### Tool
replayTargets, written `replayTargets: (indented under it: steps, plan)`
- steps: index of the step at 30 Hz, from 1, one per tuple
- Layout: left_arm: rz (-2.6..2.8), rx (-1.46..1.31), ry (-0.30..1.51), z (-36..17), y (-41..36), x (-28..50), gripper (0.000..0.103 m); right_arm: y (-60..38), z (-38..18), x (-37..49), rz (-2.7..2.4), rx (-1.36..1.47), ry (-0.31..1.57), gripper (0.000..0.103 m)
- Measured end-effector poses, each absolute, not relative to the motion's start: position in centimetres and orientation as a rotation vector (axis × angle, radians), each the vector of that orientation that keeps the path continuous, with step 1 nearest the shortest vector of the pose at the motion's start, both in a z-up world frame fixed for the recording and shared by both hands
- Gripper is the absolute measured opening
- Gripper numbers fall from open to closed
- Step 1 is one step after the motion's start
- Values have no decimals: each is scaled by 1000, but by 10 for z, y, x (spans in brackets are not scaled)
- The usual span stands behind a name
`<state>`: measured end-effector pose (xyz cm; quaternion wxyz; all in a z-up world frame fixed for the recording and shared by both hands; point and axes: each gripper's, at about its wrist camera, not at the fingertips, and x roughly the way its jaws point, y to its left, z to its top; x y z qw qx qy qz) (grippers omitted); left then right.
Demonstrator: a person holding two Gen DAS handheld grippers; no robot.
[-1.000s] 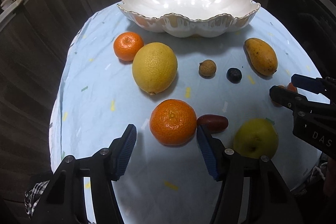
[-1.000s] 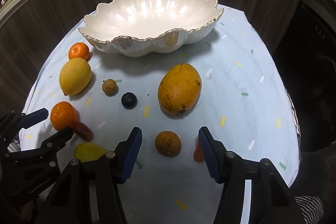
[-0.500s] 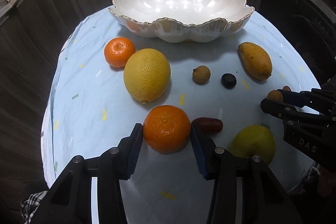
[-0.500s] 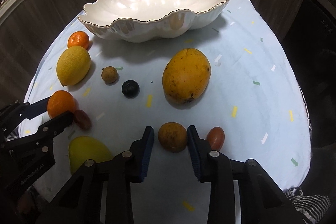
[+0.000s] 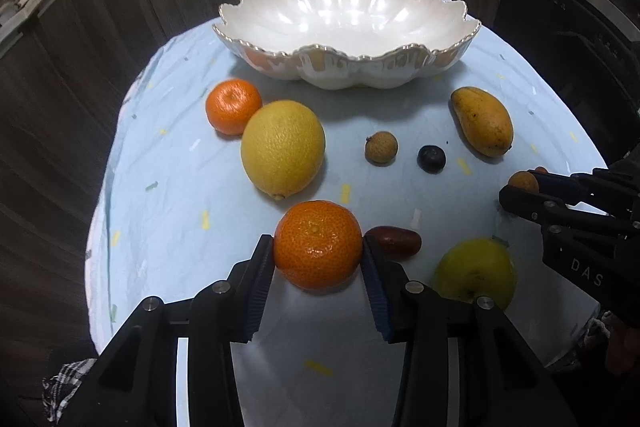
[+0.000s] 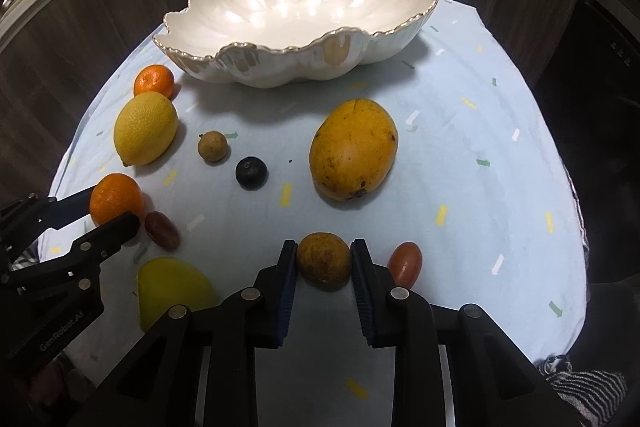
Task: Organize fruits
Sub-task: 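Close left gripper on tangerine while right gripper closes on small brown fruit, then carry tangerine and brown fruit with both grippers over the white bowl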
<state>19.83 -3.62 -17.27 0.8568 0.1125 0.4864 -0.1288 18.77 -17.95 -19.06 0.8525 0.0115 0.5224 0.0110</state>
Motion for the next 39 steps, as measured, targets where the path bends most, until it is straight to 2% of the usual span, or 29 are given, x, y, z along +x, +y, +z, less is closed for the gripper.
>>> replayTargets:
  steps: [18,39]
  plan:
    - [-235,235,956,-127,-34,183,42,-182,-149,185,19,41,1012,28]
    - [-202,200,899,-88,-39,201,42,-188,-113,200,30,32,934,28]
